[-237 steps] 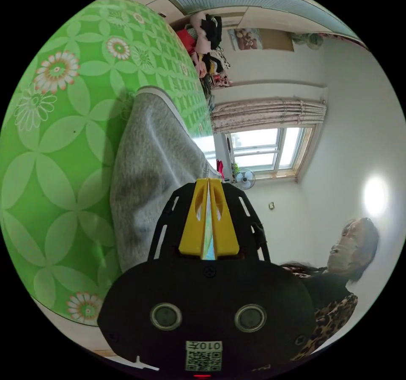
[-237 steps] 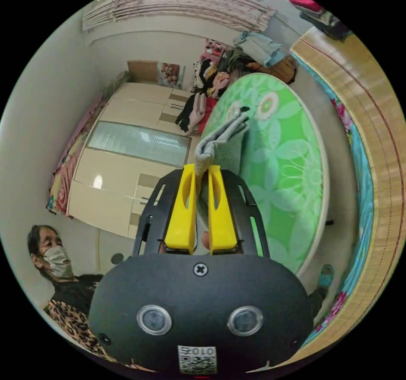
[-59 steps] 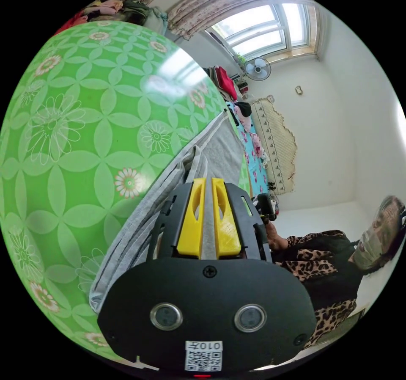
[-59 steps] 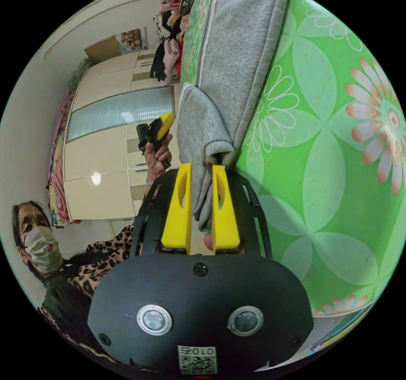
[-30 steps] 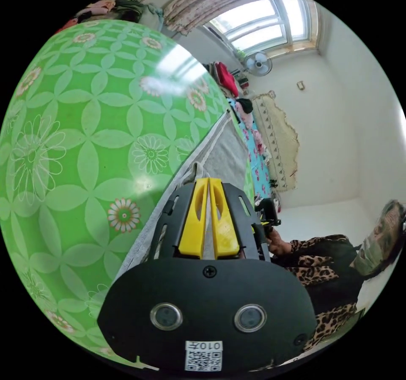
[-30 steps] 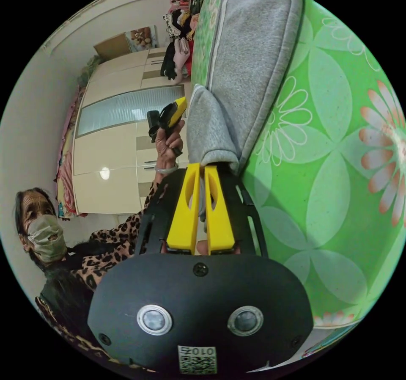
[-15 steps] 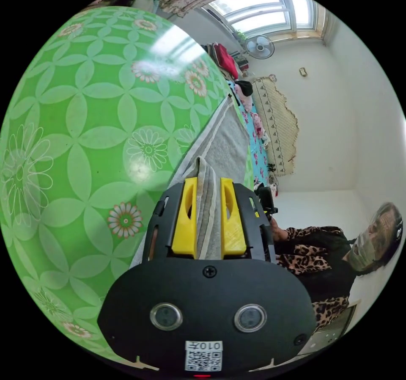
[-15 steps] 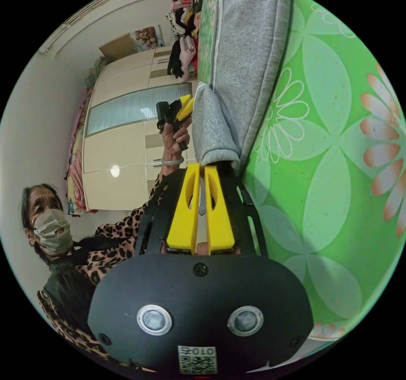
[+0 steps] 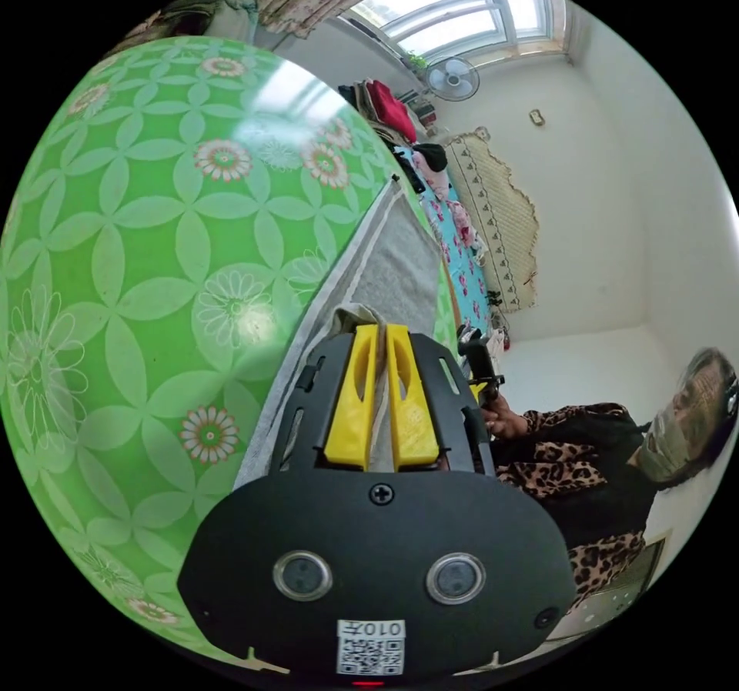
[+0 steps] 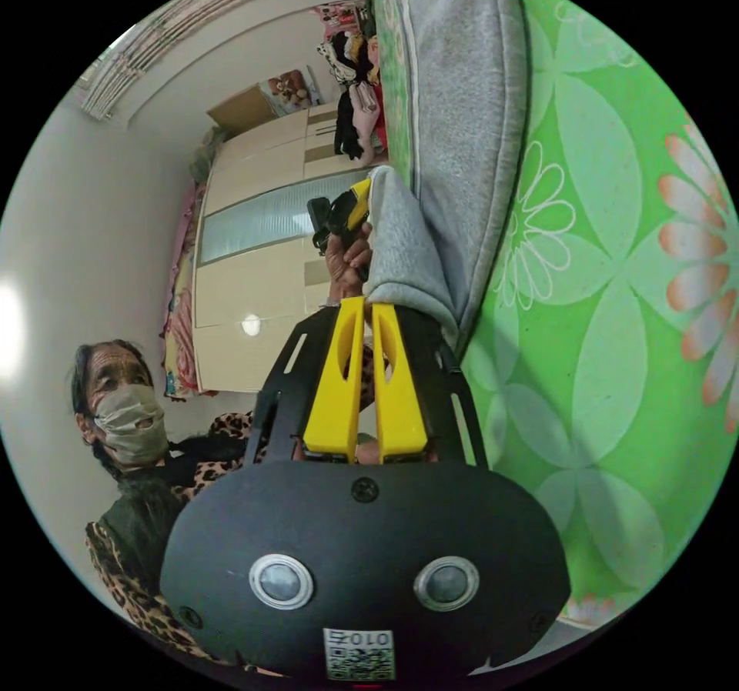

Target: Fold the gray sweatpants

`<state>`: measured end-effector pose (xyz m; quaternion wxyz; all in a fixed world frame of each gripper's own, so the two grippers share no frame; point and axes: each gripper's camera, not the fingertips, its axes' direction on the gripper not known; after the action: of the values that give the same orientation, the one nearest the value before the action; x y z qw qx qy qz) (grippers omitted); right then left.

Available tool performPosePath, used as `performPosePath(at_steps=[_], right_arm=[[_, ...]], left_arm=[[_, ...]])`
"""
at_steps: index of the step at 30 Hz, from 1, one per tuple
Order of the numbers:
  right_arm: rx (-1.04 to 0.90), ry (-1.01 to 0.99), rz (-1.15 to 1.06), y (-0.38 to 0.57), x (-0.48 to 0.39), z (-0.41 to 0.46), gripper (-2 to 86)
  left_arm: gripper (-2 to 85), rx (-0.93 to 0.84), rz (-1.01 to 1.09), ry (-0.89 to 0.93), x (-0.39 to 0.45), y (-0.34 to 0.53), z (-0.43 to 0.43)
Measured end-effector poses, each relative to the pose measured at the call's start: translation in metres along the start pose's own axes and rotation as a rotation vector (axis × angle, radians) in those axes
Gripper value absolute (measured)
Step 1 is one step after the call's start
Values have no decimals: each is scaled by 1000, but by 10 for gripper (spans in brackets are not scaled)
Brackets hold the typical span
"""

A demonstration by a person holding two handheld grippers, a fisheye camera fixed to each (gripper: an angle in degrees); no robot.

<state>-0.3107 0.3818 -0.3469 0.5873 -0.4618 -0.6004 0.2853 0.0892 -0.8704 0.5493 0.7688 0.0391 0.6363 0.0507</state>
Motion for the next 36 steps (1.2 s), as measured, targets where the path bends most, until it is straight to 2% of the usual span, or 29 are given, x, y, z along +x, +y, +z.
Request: performPosePath(at_steps=[5,10,16,19,22,26,31,34,36], right_arm=[[42,23,50,-2,7,-7,40],[68,28,102,-4,14,-5,40],[58,14,115,-5,9,5,40],[53,26,112,-5,3,12,40],[52,55,107,-3,-5,20,40],[24,128,82,-4,-19,32,39],[-4,201,53,-2,-38,54,40],[-23,161,-10,1,-55,57,43],[32,181,-121,3,-77,40,46]], left_arm=[[2,-12,-48,61,-16,-6,7],[3,-47,-58,1,-14,-6,5],[2,-106,-13,132,0,9,-28],[0,-109,5,31,12,34,-60],[-1,-32,-16,-16,17,68,-89],[-1,60,3,35,29,116,-108],[-2,14,-92,-51,15,154,-84],[-1,146,-141,91,0,176,-93],[-1,213,-103,128,7,187,-102]])
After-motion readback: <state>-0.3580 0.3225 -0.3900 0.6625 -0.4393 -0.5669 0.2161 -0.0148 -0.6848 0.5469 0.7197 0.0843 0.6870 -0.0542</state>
